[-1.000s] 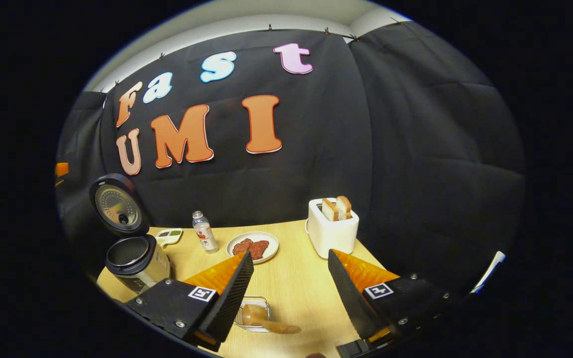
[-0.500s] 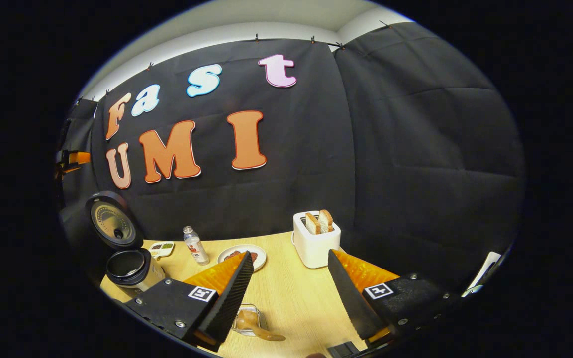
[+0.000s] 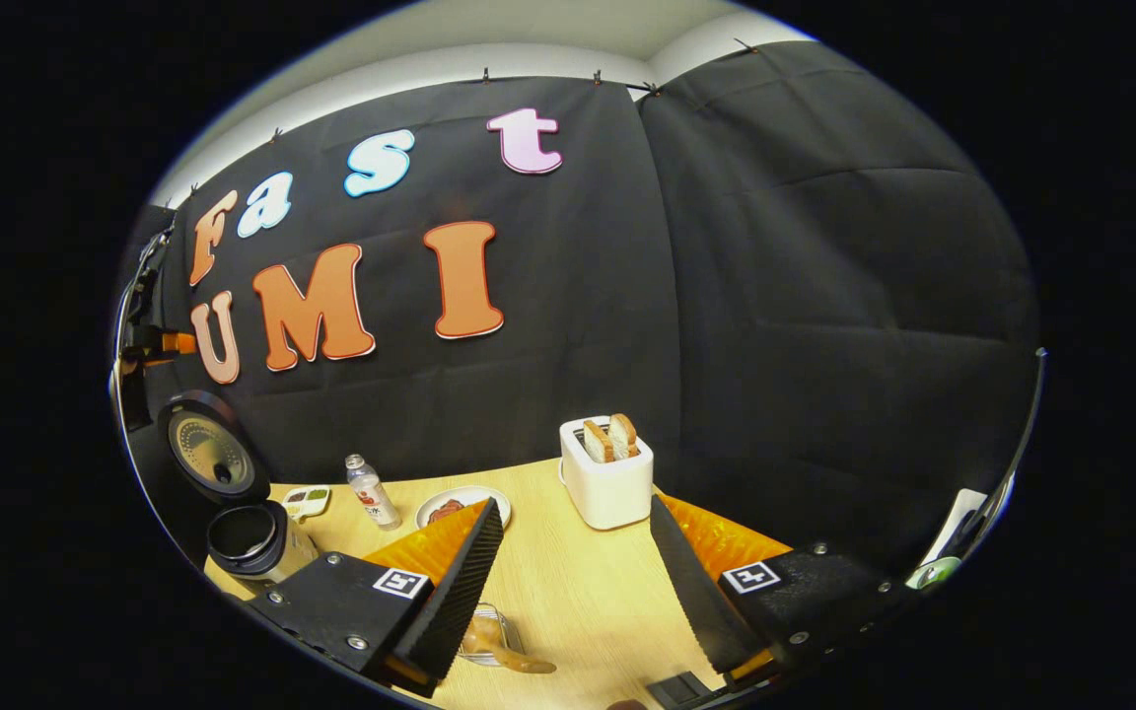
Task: Close the left gripper, press the button to open the rice cooker; take a wooden spoon from the chopstick holder with the right hand, scoop a spoonful of rice and pour it into the rice cooker, then put the wooden spoon back into the chopstick holder.
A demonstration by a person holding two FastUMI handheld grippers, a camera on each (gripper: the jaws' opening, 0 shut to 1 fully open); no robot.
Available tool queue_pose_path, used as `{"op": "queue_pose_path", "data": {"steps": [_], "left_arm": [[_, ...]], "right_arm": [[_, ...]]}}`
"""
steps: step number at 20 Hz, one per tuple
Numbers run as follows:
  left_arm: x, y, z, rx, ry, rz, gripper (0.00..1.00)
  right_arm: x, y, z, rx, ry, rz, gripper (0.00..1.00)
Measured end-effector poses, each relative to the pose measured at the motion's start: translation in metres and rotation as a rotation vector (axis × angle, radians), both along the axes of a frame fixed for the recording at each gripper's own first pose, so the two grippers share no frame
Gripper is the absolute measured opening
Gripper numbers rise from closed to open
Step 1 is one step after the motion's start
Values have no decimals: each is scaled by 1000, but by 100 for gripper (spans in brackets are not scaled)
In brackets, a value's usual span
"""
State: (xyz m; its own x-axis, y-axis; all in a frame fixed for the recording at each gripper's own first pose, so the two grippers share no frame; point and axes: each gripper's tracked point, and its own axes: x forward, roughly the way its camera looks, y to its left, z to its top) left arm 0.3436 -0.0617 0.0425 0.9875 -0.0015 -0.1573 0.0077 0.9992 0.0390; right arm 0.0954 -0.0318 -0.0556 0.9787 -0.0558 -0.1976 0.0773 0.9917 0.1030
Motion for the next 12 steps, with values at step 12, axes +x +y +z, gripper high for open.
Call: {"op": "queue_pose_path", "data": {"steps": [12], "left_arm": [[3,8,-57,-55,99,-1,99]], "right_arm": [[-13,0,20,-6,-9,-14,93]]}}
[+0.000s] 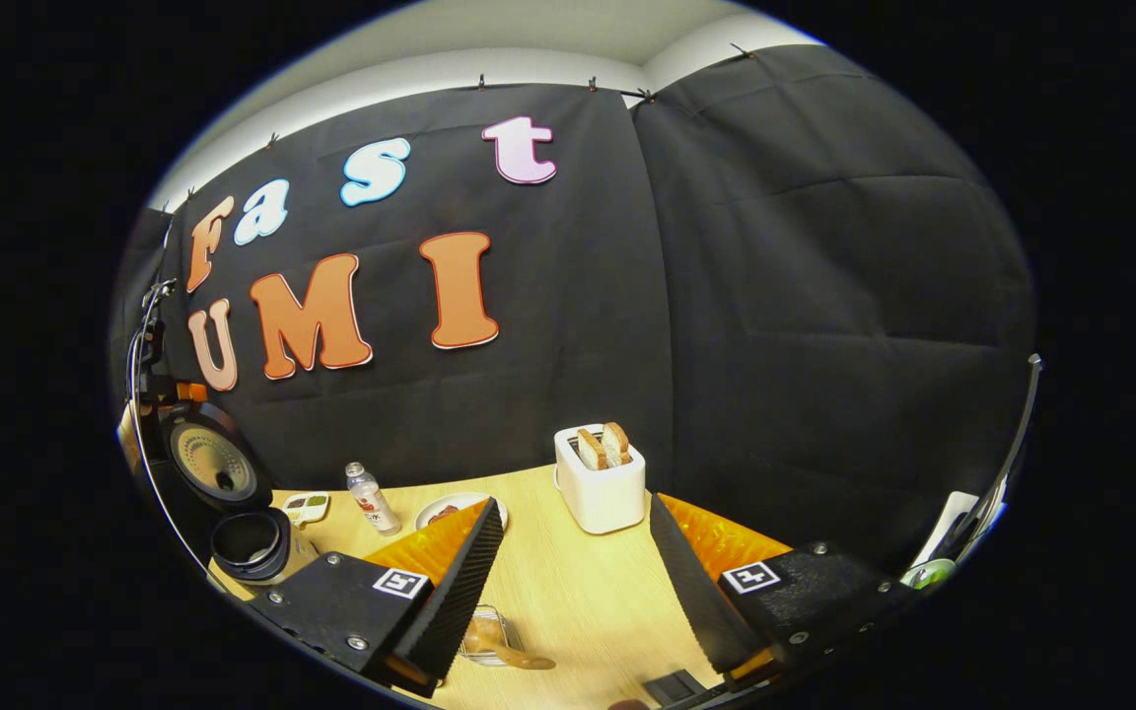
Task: Close the left gripper, press the button to open the rice cooker; take a wooden spoon from the chopstick holder with the right hand, scoop a spoonful of rice and pour it into the rice cooker, then put the wooden spoon back into the chopstick holder.
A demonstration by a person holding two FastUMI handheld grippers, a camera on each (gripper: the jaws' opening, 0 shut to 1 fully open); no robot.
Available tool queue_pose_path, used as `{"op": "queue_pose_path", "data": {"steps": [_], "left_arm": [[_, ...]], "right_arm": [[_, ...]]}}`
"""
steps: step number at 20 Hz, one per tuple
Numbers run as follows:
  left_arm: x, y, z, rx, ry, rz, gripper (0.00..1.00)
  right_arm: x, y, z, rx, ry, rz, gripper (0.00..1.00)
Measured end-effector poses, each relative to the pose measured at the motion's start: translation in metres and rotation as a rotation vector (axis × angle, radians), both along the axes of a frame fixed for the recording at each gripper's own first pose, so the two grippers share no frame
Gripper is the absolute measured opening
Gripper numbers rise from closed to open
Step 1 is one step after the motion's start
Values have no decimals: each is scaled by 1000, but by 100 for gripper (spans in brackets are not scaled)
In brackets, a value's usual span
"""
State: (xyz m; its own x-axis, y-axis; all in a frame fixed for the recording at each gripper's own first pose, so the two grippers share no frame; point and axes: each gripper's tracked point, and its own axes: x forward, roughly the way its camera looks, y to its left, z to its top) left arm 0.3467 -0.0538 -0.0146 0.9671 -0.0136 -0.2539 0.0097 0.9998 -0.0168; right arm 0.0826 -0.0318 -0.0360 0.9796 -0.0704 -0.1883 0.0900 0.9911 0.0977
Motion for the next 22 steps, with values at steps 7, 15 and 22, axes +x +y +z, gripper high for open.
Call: {"op": "queue_pose_path", "data": {"steps": [7,15,22], "left_arm": [[-51,-16,-19,-30,-5,-44,96],[-128,-34,-83,-46,66,-60,96],[-156,-33,-152,-28,95,-17,100]], "right_arm": [[-1,11,13,13,-26,47,93],[-8,25,-1,18,-5,116,93],[-17,14,-18,56,35,114,93]]}}
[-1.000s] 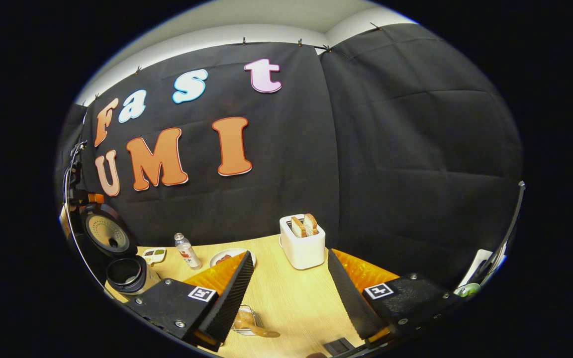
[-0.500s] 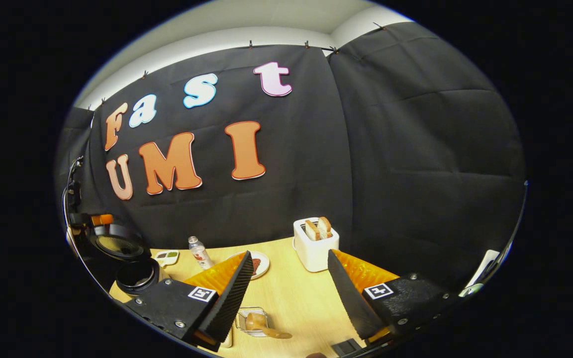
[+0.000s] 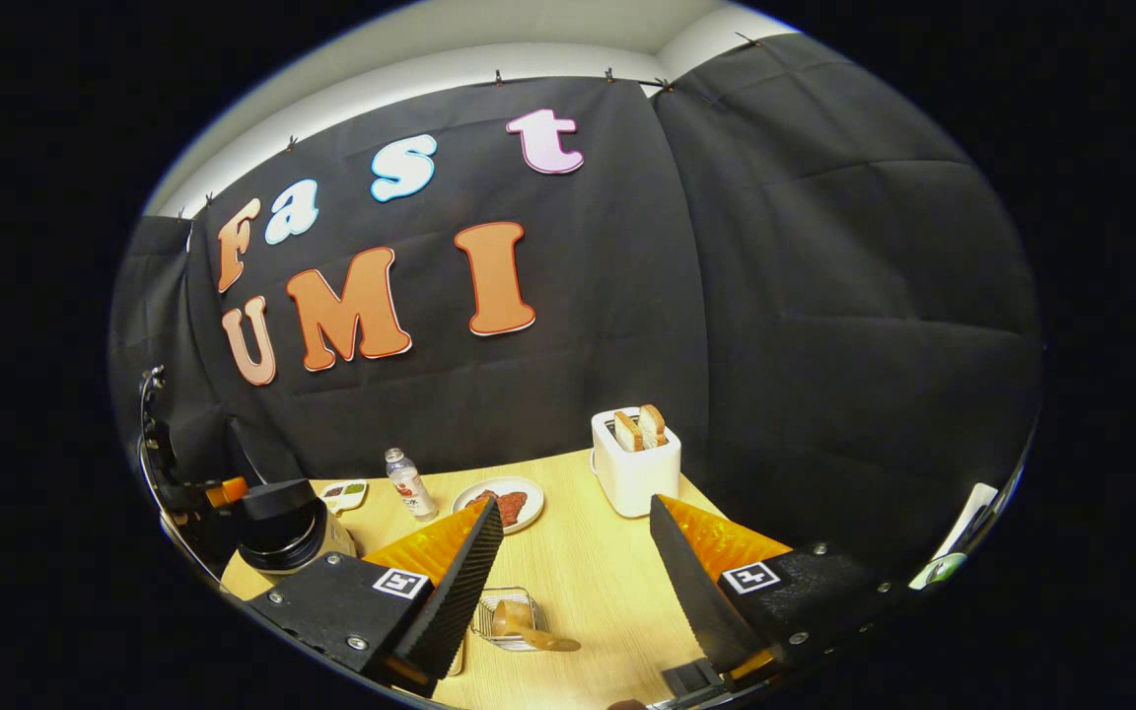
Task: Close the left gripper, press the button to open the rice cooker; take a wooden spoon from the chopstick holder with the right hand, scoop a spoonful of rice and pour it into the rice cooker, then put the wooden spoon back into the chopstick holder.
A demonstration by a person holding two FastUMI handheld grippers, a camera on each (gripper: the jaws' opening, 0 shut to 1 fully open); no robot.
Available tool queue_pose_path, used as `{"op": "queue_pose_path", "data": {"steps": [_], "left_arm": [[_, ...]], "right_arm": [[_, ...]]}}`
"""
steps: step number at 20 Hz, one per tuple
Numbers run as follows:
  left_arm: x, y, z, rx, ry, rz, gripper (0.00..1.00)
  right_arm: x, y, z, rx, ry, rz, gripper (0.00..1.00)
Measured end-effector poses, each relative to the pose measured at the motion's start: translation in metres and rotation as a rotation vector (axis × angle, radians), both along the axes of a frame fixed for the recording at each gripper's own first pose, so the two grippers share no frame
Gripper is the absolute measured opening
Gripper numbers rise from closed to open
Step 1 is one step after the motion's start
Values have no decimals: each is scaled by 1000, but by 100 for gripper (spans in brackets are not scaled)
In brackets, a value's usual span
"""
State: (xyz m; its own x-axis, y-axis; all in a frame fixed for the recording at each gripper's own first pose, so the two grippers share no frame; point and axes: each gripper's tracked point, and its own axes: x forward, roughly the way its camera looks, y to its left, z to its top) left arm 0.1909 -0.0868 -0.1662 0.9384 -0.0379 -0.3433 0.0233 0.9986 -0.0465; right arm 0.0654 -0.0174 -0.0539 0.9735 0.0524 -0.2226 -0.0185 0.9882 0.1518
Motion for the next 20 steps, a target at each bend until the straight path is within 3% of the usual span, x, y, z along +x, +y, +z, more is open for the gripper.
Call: {"op": "queue_pose_path", "data": {"steps": [5,9,10,13,20], "left_arm": [[-4,-1,-19,36,-67,7,100],[-14,-4,-47,73,-31,14,100],[-12,-5,-37,75,-86,20,96],[-12,-8,-45,84,-112,18,100],[-12,-7,-46,117,-83,-3,100]], "right_arm": [[-6,-11,-10,-4,25,-16,93],[-7,-12,-12,-6,31,-18,93],[-7,-13,-12,-9,32,-20,93],[-6,-12,-14,-13,37,-20,93],[-4,2,-10,-34,42,7,93]]}}
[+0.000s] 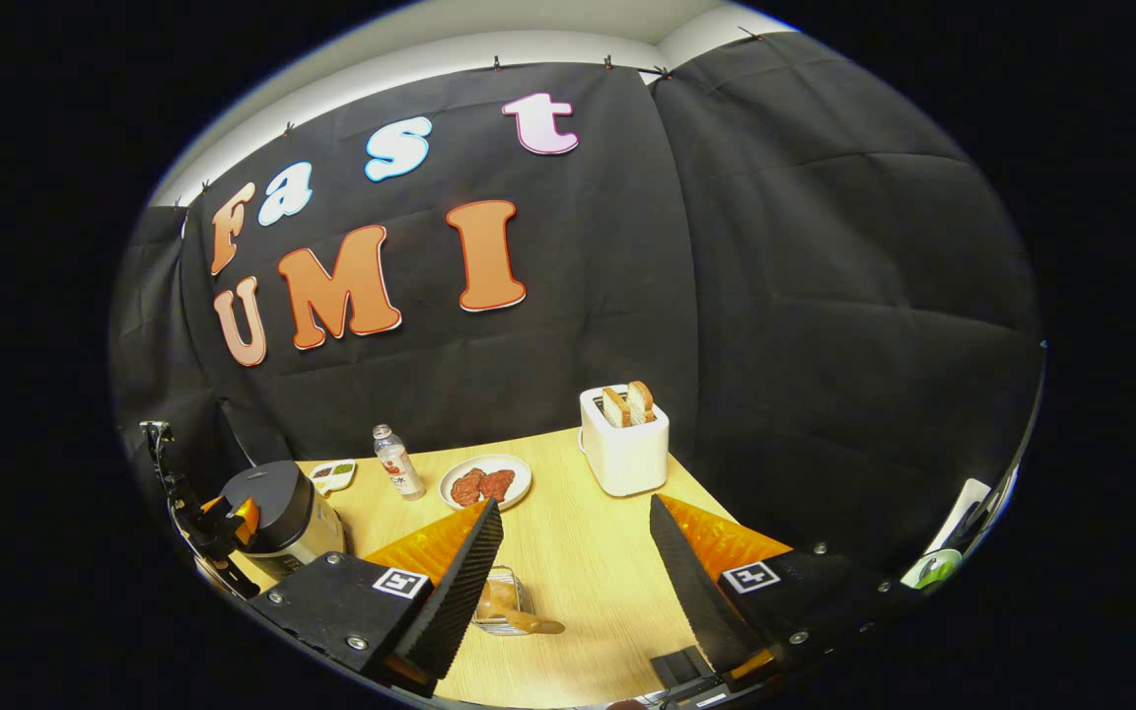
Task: Close the left gripper, press the button to open the rice cooker; take a wooden spoon from the chopstick holder with the right hand, scoop a spoonful of rice and pour it into the rice cooker, then put the wooden spoon back into the chopstick holder.
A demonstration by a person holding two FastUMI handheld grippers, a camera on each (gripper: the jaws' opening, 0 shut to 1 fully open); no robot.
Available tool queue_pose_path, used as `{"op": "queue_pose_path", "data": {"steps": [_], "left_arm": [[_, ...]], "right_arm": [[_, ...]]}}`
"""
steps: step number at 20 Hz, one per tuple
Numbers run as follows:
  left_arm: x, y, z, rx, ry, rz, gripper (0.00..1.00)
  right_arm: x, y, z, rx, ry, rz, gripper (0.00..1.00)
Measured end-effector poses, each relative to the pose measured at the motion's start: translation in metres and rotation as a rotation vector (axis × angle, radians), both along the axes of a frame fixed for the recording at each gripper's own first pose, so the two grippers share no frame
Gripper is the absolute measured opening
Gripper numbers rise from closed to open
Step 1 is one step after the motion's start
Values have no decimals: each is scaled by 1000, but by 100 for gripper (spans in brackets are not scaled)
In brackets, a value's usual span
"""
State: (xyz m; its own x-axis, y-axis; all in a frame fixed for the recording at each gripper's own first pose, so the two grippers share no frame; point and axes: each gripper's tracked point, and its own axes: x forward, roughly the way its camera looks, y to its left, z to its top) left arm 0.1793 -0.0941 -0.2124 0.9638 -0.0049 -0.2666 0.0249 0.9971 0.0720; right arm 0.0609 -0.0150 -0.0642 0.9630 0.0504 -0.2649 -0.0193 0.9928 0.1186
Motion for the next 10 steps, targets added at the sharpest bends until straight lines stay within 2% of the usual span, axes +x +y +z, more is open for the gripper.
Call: {"op": "queue_pose_path", "data": {"steps": [2,3,4,5,6,8,10], "left_arm": [[0,0,8,-11,72,-10,100],[0,4,22,-17,69,-8,94],[0,7,42,-17,50,-6,100],[-1,12,66,-15,33,-6,100],[-4,16,91,-6,18,-5,95],[-9,19,139,-16,-12,-19,100],[-22,25,192,-26,-48,-34,98]], "right_arm": [[3,2,15,-9,-19,7,93],[3,0,23,-27,-36,5,93],[5,0,34,-47,-58,5,93],[7,0,44,-63,-77,8,93],[9,0,54,-76,-88,12,93],[13,0,77,-93,-112,15,93],[15,1,103,-108,-152,20,93]]}}
